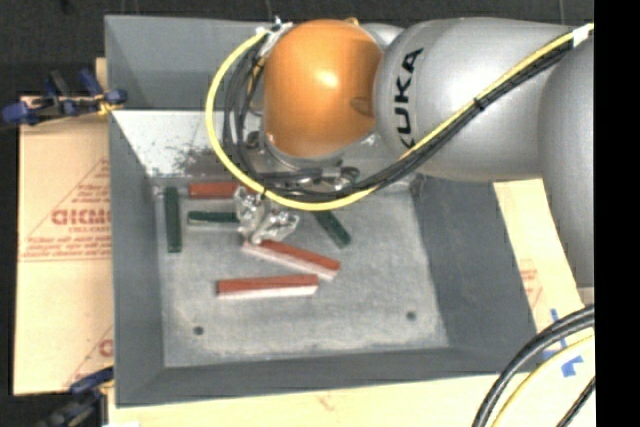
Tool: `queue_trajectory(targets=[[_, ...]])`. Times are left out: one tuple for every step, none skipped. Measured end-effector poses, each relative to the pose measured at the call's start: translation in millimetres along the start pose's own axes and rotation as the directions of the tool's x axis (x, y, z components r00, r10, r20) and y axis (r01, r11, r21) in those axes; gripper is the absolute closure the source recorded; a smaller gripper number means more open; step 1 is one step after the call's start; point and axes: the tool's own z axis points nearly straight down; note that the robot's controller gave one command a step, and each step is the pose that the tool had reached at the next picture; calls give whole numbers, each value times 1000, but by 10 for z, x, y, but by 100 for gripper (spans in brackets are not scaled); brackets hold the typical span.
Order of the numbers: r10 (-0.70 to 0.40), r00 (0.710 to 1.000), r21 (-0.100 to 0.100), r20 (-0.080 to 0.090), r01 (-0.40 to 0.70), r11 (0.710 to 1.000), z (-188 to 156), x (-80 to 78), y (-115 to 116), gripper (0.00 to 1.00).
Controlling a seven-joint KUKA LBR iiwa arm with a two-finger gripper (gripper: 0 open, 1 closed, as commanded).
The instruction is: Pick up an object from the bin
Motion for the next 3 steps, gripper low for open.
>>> queue_trajectory(targets=[[-110,994,0,1,110,994,366,-67,70,0],[-108,994,0,1,108,994,364,-67,69,0],[-165,986,3,-19,165,986,945,462,438,100]])
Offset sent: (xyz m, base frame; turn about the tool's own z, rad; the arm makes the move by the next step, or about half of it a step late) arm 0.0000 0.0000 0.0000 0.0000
